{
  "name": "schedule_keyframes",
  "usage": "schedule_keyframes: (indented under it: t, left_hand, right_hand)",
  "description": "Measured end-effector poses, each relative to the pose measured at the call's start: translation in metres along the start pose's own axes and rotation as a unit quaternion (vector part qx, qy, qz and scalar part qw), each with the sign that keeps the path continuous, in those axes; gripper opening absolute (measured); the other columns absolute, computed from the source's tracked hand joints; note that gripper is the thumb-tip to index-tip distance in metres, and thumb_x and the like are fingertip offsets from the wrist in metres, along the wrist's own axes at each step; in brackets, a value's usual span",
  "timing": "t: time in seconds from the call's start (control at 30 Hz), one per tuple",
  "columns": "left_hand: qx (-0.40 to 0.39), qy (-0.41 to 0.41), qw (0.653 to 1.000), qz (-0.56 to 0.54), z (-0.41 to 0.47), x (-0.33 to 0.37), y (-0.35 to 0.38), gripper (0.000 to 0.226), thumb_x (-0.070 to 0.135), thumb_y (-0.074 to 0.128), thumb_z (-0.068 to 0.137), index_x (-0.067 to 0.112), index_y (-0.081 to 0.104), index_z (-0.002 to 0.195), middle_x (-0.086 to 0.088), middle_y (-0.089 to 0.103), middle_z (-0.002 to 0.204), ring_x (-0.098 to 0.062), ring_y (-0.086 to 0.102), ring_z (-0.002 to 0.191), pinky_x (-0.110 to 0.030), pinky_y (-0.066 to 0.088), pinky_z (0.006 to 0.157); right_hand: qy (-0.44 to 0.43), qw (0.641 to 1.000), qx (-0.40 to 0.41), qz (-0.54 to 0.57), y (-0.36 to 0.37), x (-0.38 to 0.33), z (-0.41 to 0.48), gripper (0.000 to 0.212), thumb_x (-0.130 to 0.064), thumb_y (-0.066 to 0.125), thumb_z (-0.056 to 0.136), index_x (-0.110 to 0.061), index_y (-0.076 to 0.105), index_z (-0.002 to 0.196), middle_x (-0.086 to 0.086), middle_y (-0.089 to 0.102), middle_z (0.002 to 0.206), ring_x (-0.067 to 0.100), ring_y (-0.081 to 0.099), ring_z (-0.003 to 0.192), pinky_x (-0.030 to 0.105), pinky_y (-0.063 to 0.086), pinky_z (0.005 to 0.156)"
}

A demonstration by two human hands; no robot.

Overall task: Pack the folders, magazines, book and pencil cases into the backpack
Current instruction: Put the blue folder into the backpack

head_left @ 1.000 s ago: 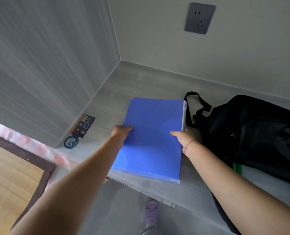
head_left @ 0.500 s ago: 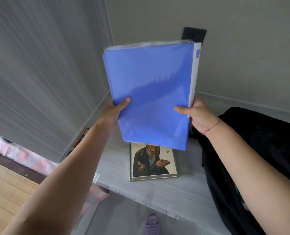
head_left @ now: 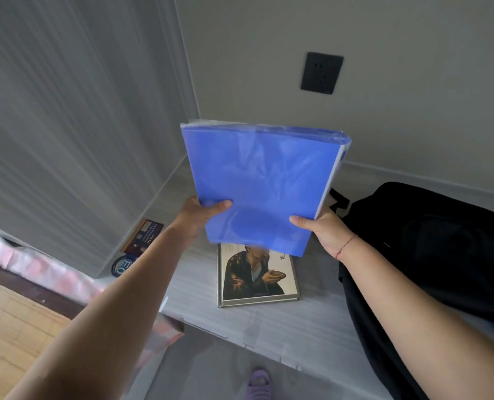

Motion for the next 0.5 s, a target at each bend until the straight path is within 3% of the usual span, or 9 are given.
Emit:
schedule_keyframes:
  t: [0.07,0.17,0.3,0.4,0.5]
  left_hand:
    - [0.027,0.0,0.999,0.02,0.001,0.007,0.003,0.023,0.018,0.085,0.066,0.02,0.072,0.086,0.006,0.076,0.086,-0.014,0.072,0.082,-0.032,0.054,0.076]
    - [0.022,0.02,0.999,0.026,0.001,0.025,0.022,0.018,0.019,0.08,0.073,0.018,0.071,0.089,0.0,0.075,0.09,-0.018,0.071,0.082,-0.031,0.056,0.073]
    - [-0.077,-0.001,0.997,0.016,-0.01,0.041,0.08,0.023,0.021,0.075,0.078,0.012,0.07,0.099,0.002,0.076,0.085,-0.015,0.072,0.075,-0.024,0.058,0.062]
    - [-0.171,-0.041,0.981,0.078,-0.021,0.036,0.132,0.033,0.02,0.072,0.081,0.009,0.067,0.112,-0.004,0.072,0.102,-0.016,0.071,0.086,-0.028,0.058,0.075]
    - [-0.265,-0.092,0.948,0.149,-0.037,0.017,0.185,0.025,0.028,0.071,0.081,0.022,0.068,0.106,0.001,0.07,0.11,-0.017,0.067,0.1,-0.034,0.052,0.089]
  right_hand:
    - [-0.006,0.999,0.03,-0.01,-0.001,-0.006,-0.002,0.025,-0.006,0.068,0.082,-0.023,0.065,0.099,0.0,0.069,0.107,0.016,0.066,0.097,0.037,0.05,0.095]
    - [-0.044,0.997,0.069,-0.005,-0.014,-0.027,-0.014,0.024,-0.017,0.065,0.087,-0.019,0.063,0.111,-0.001,0.069,0.111,0.016,0.066,0.102,0.036,0.05,0.091]
    - [-0.038,0.987,0.155,0.036,-0.065,-0.044,-0.049,0.036,-0.025,0.061,0.089,-0.014,0.057,0.123,0.007,0.064,0.124,0.022,0.061,0.113,0.04,0.047,0.099]
    - [-0.004,0.981,0.188,0.048,-0.111,-0.036,-0.091,0.033,-0.019,0.059,0.091,-0.01,0.057,0.122,0.005,0.066,0.111,0.023,0.064,0.101,0.037,0.052,0.087]
    - [0.043,0.971,0.228,0.052,-0.159,-0.017,-0.138,0.034,-0.017,0.059,0.09,-0.008,0.056,0.124,0.013,0.062,0.122,0.03,0.061,0.109,0.047,0.047,0.097]
Point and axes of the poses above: each hand's wrist, its own z-axis towards the middle knuckle, its own y-axis out of the palm, x = y × z, the point moved 3 cm from there along z, towards the middle knuckle
